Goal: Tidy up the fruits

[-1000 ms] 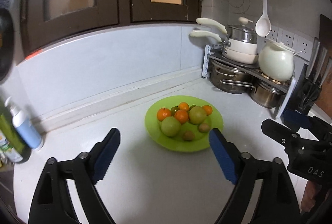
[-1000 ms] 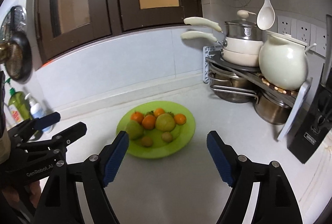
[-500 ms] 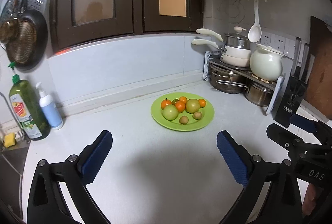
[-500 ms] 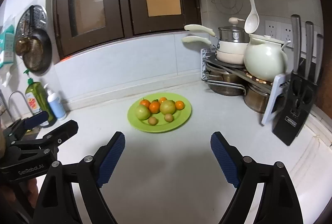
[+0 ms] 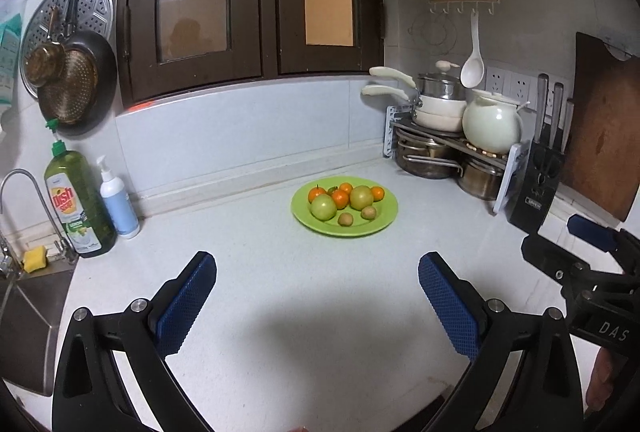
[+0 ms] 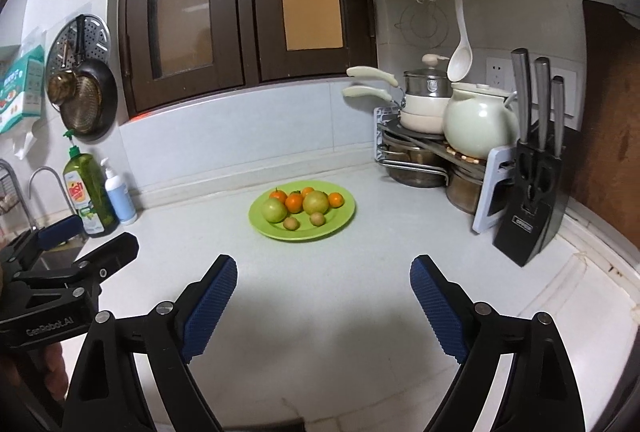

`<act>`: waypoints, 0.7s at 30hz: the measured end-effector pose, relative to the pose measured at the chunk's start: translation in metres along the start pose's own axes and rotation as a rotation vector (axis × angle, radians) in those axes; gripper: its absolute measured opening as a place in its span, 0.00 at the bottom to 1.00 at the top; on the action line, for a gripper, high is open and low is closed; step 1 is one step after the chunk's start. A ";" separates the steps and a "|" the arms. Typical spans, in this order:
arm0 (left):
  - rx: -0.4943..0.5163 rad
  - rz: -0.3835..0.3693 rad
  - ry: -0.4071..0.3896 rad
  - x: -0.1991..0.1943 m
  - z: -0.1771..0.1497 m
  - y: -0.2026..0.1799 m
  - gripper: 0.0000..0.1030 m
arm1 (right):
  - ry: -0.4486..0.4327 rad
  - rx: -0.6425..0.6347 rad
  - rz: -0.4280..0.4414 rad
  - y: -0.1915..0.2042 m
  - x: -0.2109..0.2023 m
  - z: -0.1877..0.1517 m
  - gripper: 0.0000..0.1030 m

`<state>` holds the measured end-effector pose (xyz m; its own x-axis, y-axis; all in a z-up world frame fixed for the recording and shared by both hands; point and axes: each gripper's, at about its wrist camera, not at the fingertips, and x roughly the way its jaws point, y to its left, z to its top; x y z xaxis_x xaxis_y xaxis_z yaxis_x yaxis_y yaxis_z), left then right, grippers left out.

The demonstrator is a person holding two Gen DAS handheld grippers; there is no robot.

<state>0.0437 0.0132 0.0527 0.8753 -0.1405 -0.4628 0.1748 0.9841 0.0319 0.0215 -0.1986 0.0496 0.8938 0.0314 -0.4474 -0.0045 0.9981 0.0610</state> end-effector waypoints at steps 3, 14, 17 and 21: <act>0.007 0.009 0.002 -0.010 -0.006 -0.002 1.00 | -0.003 -0.006 -0.004 0.002 -0.008 -0.003 0.88; 0.020 0.007 -0.032 -0.035 -0.017 -0.008 1.00 | -0.013 -0.021 -0.001 0.003 -0.032 -0.015 0.88; 0.022 0.003 -0.035 -0.038 -0.018 -0.011 1.00 | -0.014 -0.021 -0.001 0.002 -0.037 -0.017 0.88; 0.026 0.001 -0.043 -0.042 -0.018 -0.015 1.00 | -0.012 -0.011 0.005 -0.001 -0.041 -0.018 0.88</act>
<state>-0.0039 0.0062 0.0555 0.8942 -0.1441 -0.4238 0.1847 0.9812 0.0559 -0.0231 -0.2001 0.0514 0.8990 0.0358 -0.4364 -0.0140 0.9985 0.0532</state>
